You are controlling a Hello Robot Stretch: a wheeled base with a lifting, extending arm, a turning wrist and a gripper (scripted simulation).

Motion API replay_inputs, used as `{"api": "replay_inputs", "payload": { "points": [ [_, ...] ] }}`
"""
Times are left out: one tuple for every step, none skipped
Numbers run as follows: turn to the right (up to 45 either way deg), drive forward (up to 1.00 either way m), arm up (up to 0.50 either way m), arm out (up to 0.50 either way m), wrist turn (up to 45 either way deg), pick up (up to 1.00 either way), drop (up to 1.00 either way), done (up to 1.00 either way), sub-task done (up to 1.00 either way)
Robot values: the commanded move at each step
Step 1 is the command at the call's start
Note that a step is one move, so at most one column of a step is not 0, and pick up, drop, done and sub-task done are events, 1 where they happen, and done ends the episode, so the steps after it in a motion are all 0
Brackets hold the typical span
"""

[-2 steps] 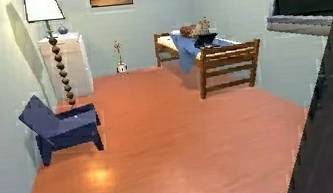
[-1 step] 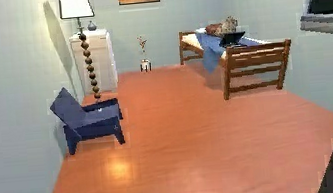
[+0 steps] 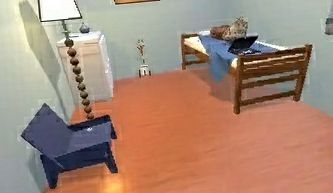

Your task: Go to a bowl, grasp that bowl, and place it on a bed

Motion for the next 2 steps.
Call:
{"api": "replay_inputs", "payload": {
  "points": [
    [0.0, 1.00, 0.00, 0.00, 0.0, 0.00, 0.00, 0.00, 0.00],
    [3.0, 0.00, 0.00, 0.00, 0.0, 0.00, 0.00, 0.00, 0.00]
  ]
}}
